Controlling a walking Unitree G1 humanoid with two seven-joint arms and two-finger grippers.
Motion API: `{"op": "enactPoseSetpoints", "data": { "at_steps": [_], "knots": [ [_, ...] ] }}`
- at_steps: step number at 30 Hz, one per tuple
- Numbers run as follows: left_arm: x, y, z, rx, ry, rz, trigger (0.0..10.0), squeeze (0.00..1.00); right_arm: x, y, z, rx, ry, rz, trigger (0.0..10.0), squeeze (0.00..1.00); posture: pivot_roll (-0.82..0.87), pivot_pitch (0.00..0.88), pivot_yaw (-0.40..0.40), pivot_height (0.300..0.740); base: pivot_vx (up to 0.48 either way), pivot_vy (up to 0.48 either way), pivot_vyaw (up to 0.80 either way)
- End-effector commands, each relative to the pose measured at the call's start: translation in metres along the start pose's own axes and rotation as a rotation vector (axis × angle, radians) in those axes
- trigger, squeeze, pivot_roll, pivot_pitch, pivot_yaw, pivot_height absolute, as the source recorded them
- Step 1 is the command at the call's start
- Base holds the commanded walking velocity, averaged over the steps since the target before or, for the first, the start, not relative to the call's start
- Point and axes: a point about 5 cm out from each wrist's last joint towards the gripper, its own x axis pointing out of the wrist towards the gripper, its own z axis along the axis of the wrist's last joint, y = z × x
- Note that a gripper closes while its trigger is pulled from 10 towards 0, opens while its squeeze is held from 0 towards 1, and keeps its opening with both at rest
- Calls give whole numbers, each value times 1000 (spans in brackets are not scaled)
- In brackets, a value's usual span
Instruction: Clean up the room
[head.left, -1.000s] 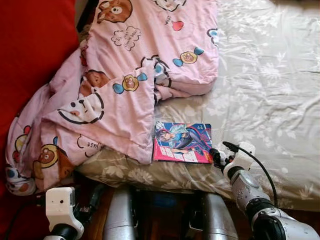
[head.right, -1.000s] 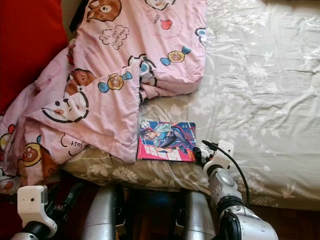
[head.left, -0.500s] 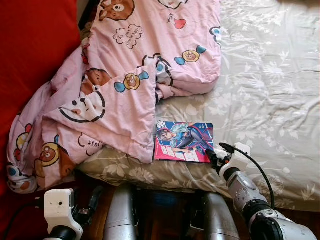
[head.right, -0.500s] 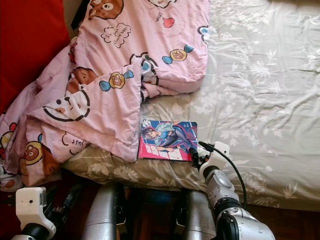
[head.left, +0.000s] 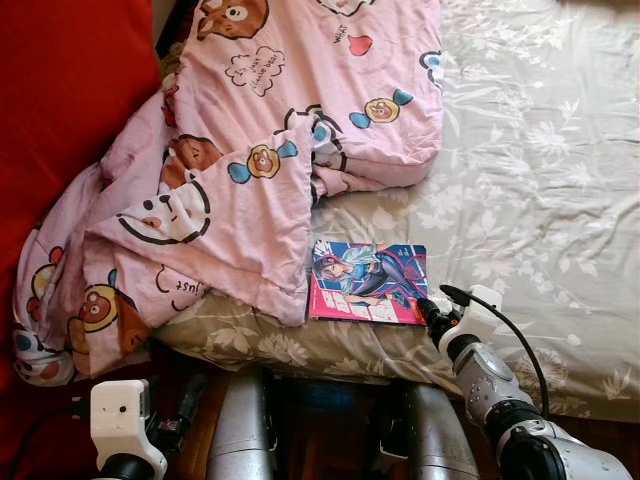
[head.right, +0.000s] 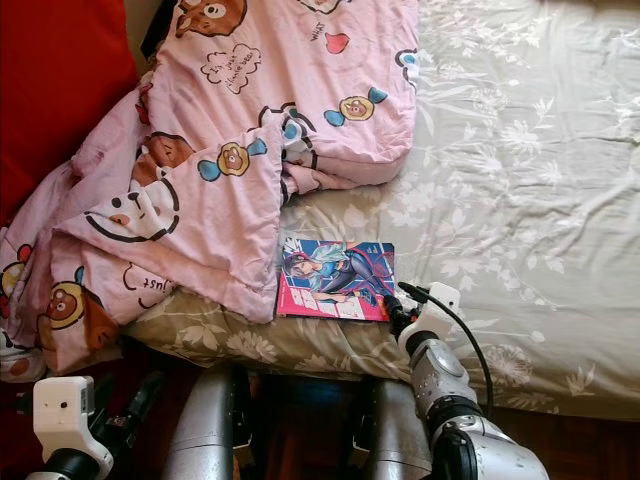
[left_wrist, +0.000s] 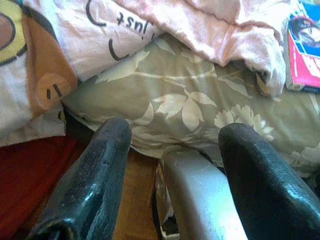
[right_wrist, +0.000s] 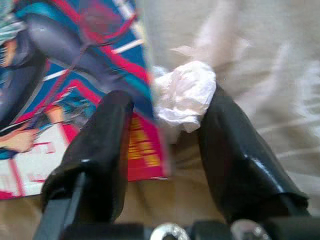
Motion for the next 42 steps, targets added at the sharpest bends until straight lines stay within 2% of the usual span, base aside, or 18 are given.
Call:
{"op": "enactPoseSetpoints", "data": {
  "at_steps": [1, 11, 18, 23, 27, 30, 34, 36, 37, 42],
  "knots": [
    [-4, 2, -7, 8, 42, 15, 10000, 0, -4, -1, -15, -10, 42, 6, 0, 0, 238, 382, 13, 626, 0, 0, 0],
    [5, 1, -8, 7, 30, 17, 10000, 0, -6, -1, -21, -13, 48, 8, 0, 0, 235, 344, 8, 626, 0, 0, 0],
    [15, 2, -9, 7, 16, 24, 10000, 0, -9, -12, -19, 4, 19, -49, 0, 0, 225, 301, -4, 626, 0, 0, 0],
    [21, 3, -14, 4, 14, 33, 10000, 0, -12, -23, -10, 52, -64, -80, 0, 0, 217, 262, -17, 626, 0, 0, 0],
    [30, 8, -27, -2, 32, 52, 10000, 0, -20, -42, -2, 99, -156, -137, 0, 0, 195, 202, -34, 626, 0, 0, 0],
    [32, 11, -36, -2, 55, 67, 10000, 0, -25, -49, -7, 95, -155, -143, 0, 0, 188, 183, -38, 626, 0, 0, 0],
    [35, 17, -59, -25, 125, 93, 10000, 0, -36, -57, -30, 84, -83, -155, 39, 0, 169, 131, -48, 626, 0, 0, 0],
    [35, 20, -75, -36, 179, 108, 10000, 0, -45, -64, -49, 73, -19, -172, 10000, 0, 158, 91, -52, 626, 0, 0, 0],
    [34, 23, -92, -50, 242, 125, 10000, 0, -57, -71, -72, 66, 69, -205, 10000, 0, 135, 45, -52, 626, 0, 0, 0],
    [34, 25, -124, -63, 367, 149, 10000, 0, -86, -80, -116, 21, 244, -274, 10000, 0, 116, 0, -51, 626, 0, 0, 0]
  ]
}}
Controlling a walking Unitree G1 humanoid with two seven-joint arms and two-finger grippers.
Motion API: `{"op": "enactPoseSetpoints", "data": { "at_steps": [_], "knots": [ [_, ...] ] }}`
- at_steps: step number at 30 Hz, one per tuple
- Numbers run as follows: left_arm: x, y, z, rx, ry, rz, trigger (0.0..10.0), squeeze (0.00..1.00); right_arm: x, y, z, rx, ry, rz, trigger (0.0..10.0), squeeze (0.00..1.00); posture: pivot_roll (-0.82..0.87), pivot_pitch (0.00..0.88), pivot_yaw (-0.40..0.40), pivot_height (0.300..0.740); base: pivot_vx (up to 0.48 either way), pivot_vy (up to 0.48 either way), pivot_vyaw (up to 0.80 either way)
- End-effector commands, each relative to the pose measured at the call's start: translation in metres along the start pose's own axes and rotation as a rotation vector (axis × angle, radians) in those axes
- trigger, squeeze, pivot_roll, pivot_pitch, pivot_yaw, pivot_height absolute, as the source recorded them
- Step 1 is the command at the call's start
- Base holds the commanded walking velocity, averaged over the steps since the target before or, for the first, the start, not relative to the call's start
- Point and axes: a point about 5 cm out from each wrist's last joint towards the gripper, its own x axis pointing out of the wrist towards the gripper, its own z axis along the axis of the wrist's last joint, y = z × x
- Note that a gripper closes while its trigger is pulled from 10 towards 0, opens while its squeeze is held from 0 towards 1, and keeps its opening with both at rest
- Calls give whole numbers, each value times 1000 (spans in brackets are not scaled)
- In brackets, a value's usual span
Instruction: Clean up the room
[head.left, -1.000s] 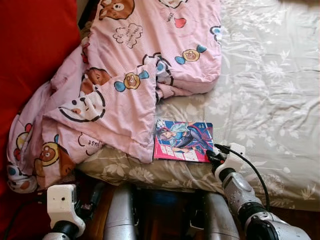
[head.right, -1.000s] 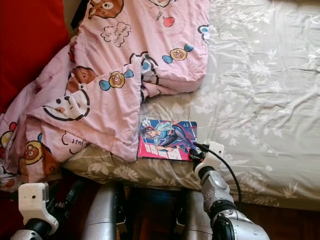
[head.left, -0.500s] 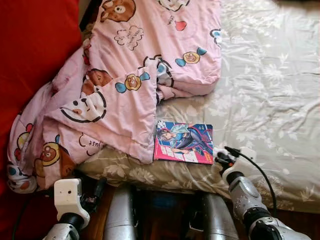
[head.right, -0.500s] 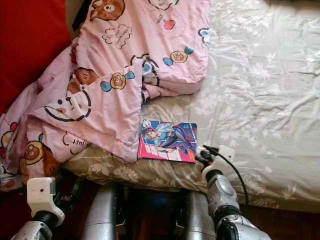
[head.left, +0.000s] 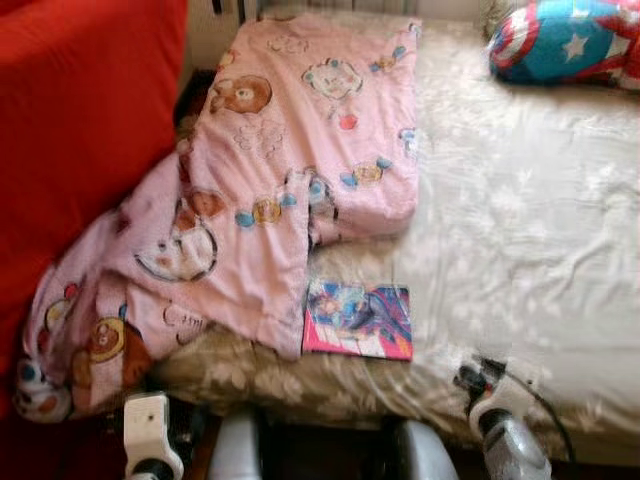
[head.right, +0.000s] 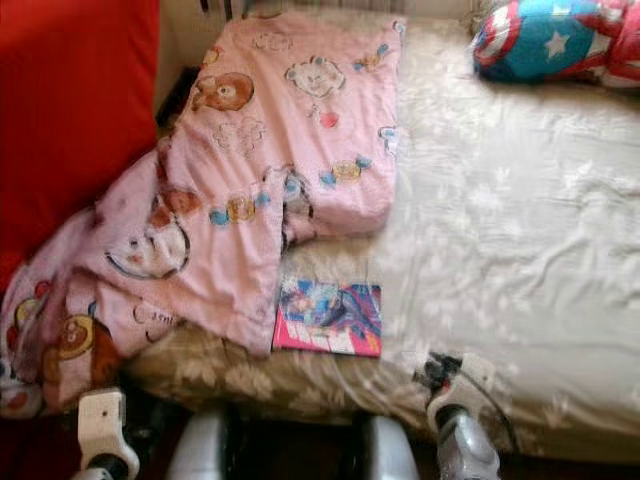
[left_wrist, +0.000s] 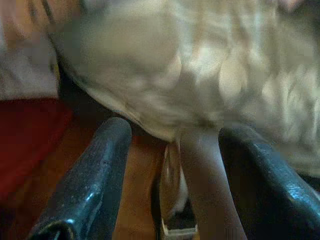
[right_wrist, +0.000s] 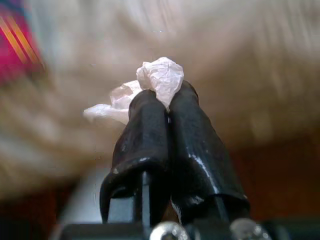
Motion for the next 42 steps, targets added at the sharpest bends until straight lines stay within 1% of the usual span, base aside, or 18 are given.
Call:
{"op": "enactPoseSetpoints", "data": {
  "at_steps": [1, 2, 4, 5, 6, 8, 9, 12, 15, 22, 24, 26, 28, 31, 34, 35, 38, 42],
  "knots": [
    [0, 4, -14, 3, 57, 20, 10000, 0, -5, -3, -16, -11, 68, -27, 10000, 0, 101, 0, -51, 631, 0, 0, 0],
    [2, 4, -17, -3, 72, 24, 10000, 0, -7, -4, -22, -8, 89, -30, 10000, 0, 97, 0, -50, 636, 0, 0, 0],
    [6, 2, -20, -4, 92, 23, 10000, 0, -11, -4, -33, -46, 139, -23, 10000, 0, 93, 0, -49, 646, 0, 0, 0],
    [6, 2, -20, -4, 92, 23, 10000, 0, -11, -4, -33, -46, 139, -23, 10000, 0, 93, 0, -49, 646, 0, 0, 0],
    [10, 1, -25, -5, 120, 26, 10000, 0, -13, -3, -41, -55, 184, -28, 10000, 0, 91, 0, -50, 656, 0, 0, 0],
    [12, 1, -27, -6, 135, 31, 10000, 0, -14, -1, -45, -75, 205, -20, 10000, 0, 87, 0, -48, 661, 0, 0, 0],
    [14, 1, -31, -11, 158, 40, 10000, 0, -15, 2, -50, -91, 231, -11, 10000, 0, 80, 0, -42, 671, 0, 0, 0],
    [15, 1, -38, -15, 206, 46, 10000, 0, -15, 6, -52, -80, 238, -21, 10000, 0, 72, 0, -26, 691, 0, 0, 0],
    [13, 3, -45, -12, 245, 49, 10000, 0, -14, 8, -53, -92, 247, -18, 10000, 0, 69, 0, -23, 706, 0, 0, 0],
    [12, 7, -51, -37, 289, 72, 10000, 0, -15, 6, -55, -145, 273, -16, 10000, 0, 99, 0, -52, 740, 0, 0, 0],
    [12, 6, -52, -39, 294, 69, 10000, 0, -15, 7, -54, -144, 275, -18, 10000, 0, 84, 0, -47, 740, 0, 0, 0],
    [13, 5, -52, -39, 294, 68, 10000, 0, -14, 8, -56, -172, 294, -29, 10000, 0, 75, 0, -44, 740, 0, 0, 0],
    [13, 5, -52, -30, 298, 63, 10000, 0, -14, 13, -57, -176, 300, 2, 10000, 0, 59, 0, -38, 740, 0, 0, 0],
    [13, 5, -52, -29, 297, 63, 10000, 0, -14, 15, -58, -189, 306, 11, 10000, 0, 65, 0, -38, 740, 0, 0, 0],
    [13, 5, -52, -28, 294, 60, 10000, 0, -14, 17, -59, -245, 309, 10, 10000, 0, 74, 0, -40, 740, 0, 0, 0],
    [13, 5, -52, -28, 294, 60, 10000, 0, -14, 17, -59, -245, 309, 10, 10000, 0, 74, 0, -40, 740, 0, 0, 0],
    [12, 5, -52, -21, 294, 55, 10000, 0, -13, 20, -57, -263, 284, 35, 10000, 0, 75, 0, -38, 740, 0, 0, 642],
    [10, 7, -55, -13, 308, 61, 10000, 0, -13, 22, -59, -272, 295, 43, 10000, 0, 69, 0, -35, 740, 0, 0, 775]
  ]
}}
